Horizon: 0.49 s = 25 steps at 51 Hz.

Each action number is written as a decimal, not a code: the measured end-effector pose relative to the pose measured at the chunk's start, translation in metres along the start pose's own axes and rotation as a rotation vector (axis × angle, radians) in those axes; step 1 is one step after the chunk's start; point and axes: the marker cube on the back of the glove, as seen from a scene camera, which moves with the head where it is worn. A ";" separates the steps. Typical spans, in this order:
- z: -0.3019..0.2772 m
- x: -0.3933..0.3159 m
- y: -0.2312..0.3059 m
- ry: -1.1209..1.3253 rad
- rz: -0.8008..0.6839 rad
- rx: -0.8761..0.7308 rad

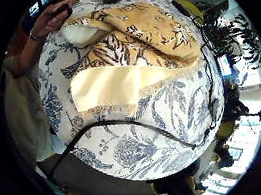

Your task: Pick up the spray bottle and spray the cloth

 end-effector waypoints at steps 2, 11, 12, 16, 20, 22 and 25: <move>0.000 0.000 0.000 0.002 0.001 0.001; 0.001 -0.004 0.000 0.015 -0.010 0.005; 0.000 -0.004 0.000 0.015 -0.009 0.006; -0.001 -0.003 0.001 0.017 -0.009 0.000; -0.002 -0.004 0.001 0.011 -0.017 -0.002; -0.002 -0.005 0.001 0.009 -0.016 -0.004; -0.002 -0.006 0.001 0.013 -0.014 -0.003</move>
